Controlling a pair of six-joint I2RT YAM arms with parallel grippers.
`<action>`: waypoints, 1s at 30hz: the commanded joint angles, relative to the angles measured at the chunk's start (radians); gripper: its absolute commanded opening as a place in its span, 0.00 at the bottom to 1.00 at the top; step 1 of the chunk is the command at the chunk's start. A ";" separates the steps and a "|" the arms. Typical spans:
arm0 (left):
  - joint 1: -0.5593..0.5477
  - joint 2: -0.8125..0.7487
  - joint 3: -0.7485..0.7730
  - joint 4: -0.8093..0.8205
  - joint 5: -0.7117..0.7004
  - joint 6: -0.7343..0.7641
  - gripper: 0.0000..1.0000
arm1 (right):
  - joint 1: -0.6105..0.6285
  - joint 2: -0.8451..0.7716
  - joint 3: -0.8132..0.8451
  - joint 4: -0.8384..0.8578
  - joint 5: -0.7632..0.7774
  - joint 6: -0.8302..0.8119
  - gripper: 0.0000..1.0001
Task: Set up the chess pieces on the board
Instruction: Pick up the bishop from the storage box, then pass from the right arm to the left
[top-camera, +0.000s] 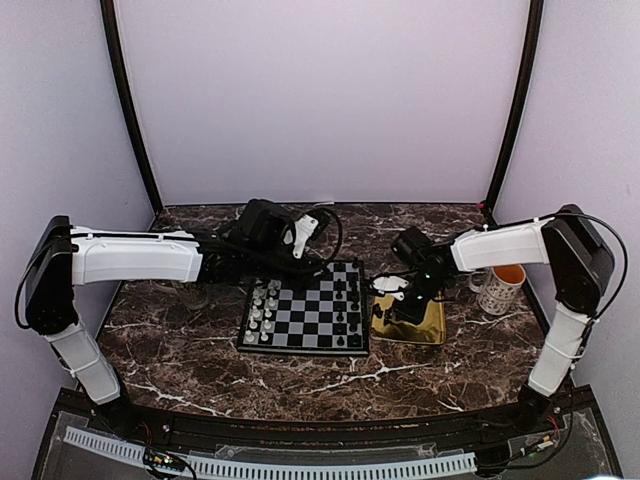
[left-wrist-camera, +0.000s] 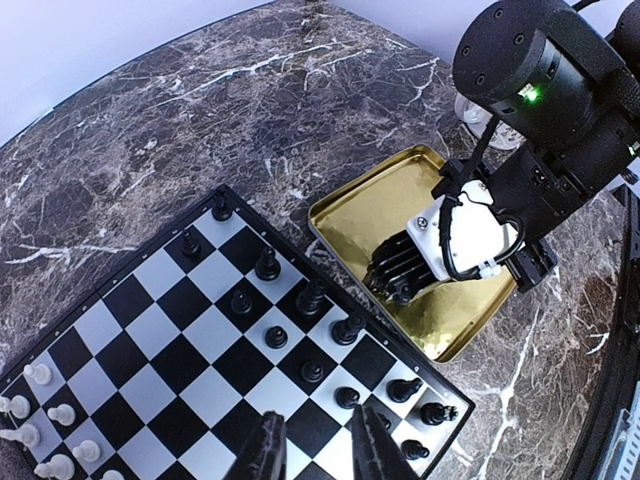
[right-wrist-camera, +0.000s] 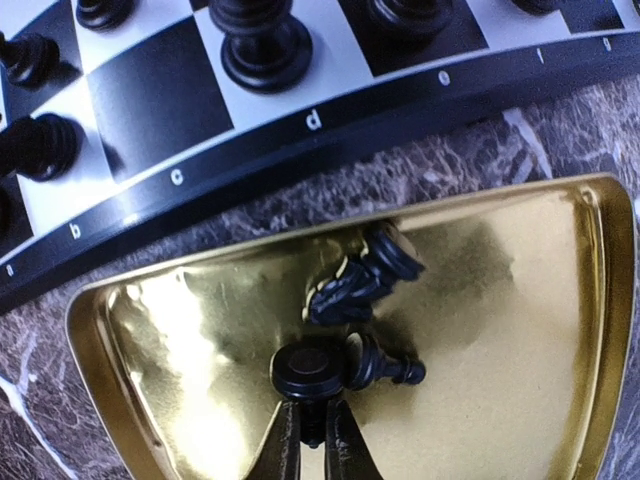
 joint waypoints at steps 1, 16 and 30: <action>-0.007 -0.041 -0.032 0.069 0.068 0.037 0.25 | -0.004 -0.065 -0.013 -0.067 0.016 -0.017 0.06; -0.090 0.018 -0.289 0.665 0.419 0.450 0.39 | -0.073 -0.133 0.137 -0.396 -0.495 -0.090 0.07; -0.197 0.143 -0.062 0.374 0.304 0.885 0.52 | -0.074 -0.071 0.189 -0.562 -0.708 -0.181 0.09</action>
